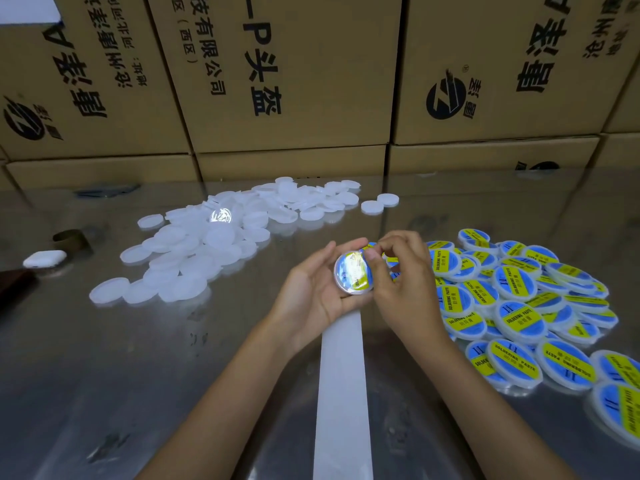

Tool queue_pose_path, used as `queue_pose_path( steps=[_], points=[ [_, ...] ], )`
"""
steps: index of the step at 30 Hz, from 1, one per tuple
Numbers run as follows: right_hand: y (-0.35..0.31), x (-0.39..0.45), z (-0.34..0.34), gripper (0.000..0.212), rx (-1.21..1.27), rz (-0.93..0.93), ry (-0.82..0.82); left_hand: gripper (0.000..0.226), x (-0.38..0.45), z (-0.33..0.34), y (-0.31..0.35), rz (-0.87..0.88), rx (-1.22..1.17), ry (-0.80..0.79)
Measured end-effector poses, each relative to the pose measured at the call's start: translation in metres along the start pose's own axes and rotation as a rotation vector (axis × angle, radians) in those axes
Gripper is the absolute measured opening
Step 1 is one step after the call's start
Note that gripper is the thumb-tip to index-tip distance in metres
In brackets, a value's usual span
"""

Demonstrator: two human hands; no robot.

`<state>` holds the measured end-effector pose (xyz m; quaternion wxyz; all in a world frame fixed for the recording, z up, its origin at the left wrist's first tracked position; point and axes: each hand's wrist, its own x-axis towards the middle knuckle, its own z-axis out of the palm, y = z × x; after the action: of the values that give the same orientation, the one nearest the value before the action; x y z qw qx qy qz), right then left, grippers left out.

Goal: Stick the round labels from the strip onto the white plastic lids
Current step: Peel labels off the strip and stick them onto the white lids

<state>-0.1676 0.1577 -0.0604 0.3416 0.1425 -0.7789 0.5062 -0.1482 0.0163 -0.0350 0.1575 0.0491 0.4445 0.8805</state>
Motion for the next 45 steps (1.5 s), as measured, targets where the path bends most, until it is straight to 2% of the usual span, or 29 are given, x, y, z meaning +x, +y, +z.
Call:
queue_pose_path(
  steps=[2,5,7,10,14,17,20,22,30,35,40,45],
  points=[
    [-0.003,-0.002,0.001,0.015,0.036,0.031,-0.058,0.051,0.0,0.0,0.001,0.016,-0.042,0.002],
    [-0.007,-0.006,0.002,0.04,0.055,0.009,-0.129,0.053,0.0,-0.002,0.004,0.035,-0.064,0.0],
    [-0.009,-0.005,0.002,0.045,0.071,-0.015,-0.145,0.053,-0.001,-0.003,0.005,0.038,-0.065,-0.003],
    [-0.01,-0.001,-0.001,0.027,0.135,0.013,-0.132,0.051,-0.002,-0.002,0.007,0.043,-0.049,0.0],
    [-0.007,0.001,-0.005,0.002,0.07,-0.012,-0.097,0.047,-0.004,-0.003,0.007,0.068,-0.013,0.028],
    [-0.006,0.0,-0.005,0.005,0.061,0.012,-0.114,0.042,-0.004,-0.002,0.007,0.06,-0.018,0.03],
    [-0.008,-0.004,-0.002,0.033,0.068,0.013,-0.174,0.039,-0.003,-0.001,0.006,0.053,-0.001,0.035],
    [-0.008,-0.006,0.0,0.039,0.062,0.002,-0.162,0.04,-0.003,-0.001,0.005,0.048,0.037,0.034],
    [0.002,0.002,-0.002,0.015,0.016,-0.03,-0.022,0.053,-0.002,-0.001,0.002,0.011,0.127,-0.017],
    [0.0,-0.001,-0.003,0.007,0.017,0.024,-0.085,0.049,0.0,-0.003,0.001,0.108,0.216,0.039],
    [-0.008,-0.011,-0.001,0.045,-0.076,-0.077,-0.239,0.034,0.001,-0.004,0.001,0.186,0.241,0.11],
    [-0.005,-0.014,-0.002,0.045,-0.081,-0.1,-0.133,0.03,0.004,-0.005,-0.001,0.154,0.323,0.157]
  ],
)
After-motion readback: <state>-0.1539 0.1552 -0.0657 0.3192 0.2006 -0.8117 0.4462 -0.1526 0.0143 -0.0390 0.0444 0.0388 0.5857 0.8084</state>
